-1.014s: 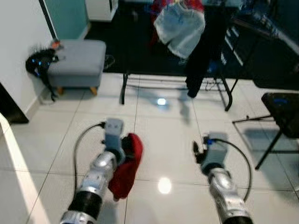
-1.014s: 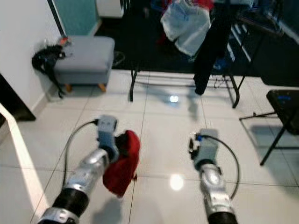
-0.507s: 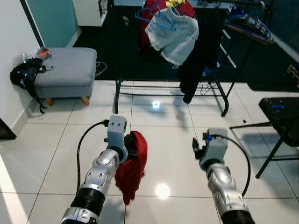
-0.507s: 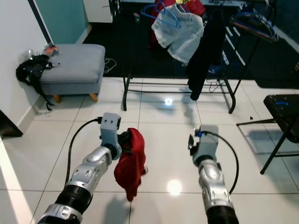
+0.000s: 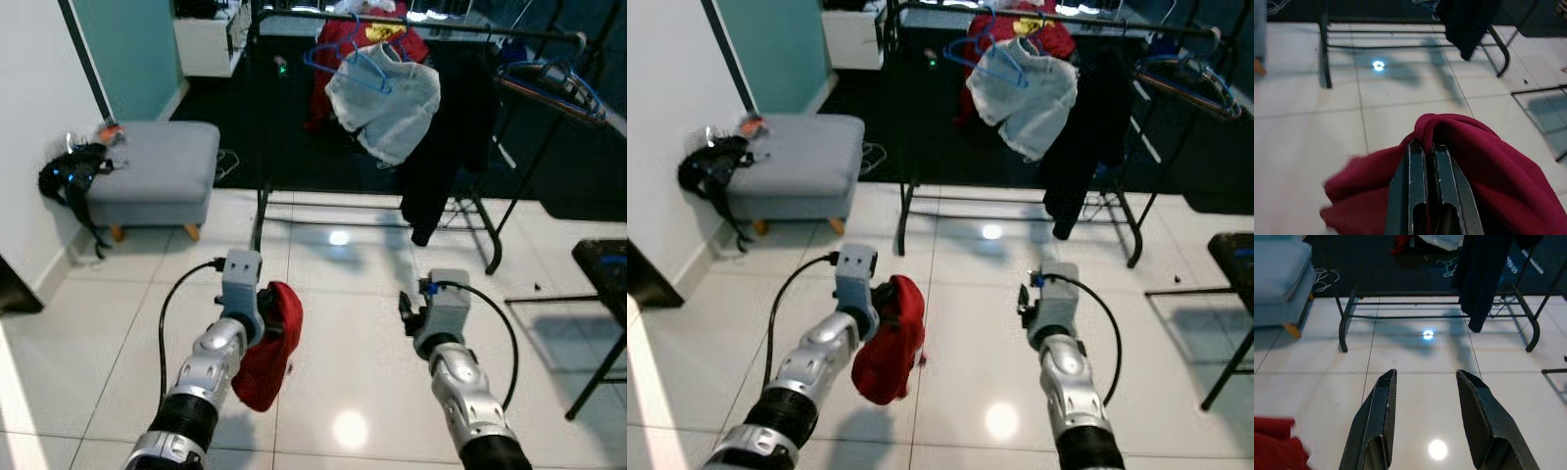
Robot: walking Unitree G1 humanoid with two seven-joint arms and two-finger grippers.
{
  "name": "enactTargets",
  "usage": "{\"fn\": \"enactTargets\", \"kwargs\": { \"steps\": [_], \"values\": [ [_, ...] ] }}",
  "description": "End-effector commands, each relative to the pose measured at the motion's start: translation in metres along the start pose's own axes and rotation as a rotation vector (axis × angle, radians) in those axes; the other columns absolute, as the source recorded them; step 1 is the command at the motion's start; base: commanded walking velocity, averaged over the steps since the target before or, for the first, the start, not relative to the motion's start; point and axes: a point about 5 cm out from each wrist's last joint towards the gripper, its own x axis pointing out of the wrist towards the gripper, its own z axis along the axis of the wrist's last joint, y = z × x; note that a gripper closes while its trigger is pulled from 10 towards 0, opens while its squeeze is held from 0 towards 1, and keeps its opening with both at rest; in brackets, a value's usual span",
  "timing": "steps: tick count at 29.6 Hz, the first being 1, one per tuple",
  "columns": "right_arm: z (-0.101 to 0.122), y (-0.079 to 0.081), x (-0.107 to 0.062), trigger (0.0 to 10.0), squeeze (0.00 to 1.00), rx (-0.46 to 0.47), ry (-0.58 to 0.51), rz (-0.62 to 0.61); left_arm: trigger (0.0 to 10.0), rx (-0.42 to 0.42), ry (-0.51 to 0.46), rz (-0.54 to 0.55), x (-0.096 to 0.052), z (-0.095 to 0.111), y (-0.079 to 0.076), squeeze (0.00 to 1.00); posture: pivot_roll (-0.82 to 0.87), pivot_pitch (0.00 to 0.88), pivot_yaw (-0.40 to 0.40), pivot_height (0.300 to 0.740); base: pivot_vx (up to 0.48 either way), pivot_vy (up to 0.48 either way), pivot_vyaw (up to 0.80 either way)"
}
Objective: Hang hanger
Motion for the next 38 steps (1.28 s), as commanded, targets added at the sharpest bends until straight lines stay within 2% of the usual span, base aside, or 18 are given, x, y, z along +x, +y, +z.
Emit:
{"fn": "enactTargets", "kwargs": {
  "steps": [1,9,17,38],
  "values": [
    [-0.0072,0.006,-0.0012,10.0,0.0,0.005,0.023,0.012,10.0,0.007,0.014,0.013,-0.0016,-0.0053,0.0056,0.0,-0.02,0.066,-0.02,0.74,0.352,0.0,0.0],
    [-0.0081,0.0078,-0.0019,10.0,0.0,0.017,0.023,0.006,10.0,0.013,0.009,0.003,-0.0008,-0.0028,0.0064,0.0,-0.03,0.077,-0.011,0.74,0.349,0.0,0.0],
    [-0.0114,0.0056,-0.0064,10.0,0.0,0.024,0.024,-0.002,10.0,0.002,0.006,0.002,-0.0028,-0.0066,0.0048,0.0,-0.04,0.076,-0.014,0.74,0.359,0.0,-0.59],
    [-0.0102,0.006,-0.0089,10.0,0.0,0.017,0.01,0.011,10.0,0.001,-0.001,-0.003,-0.0033,-0.0077,0.0006,0.0,-0.04,0.096,-0.018,0.74,0.36,0.0,0.0]
  ]
}}
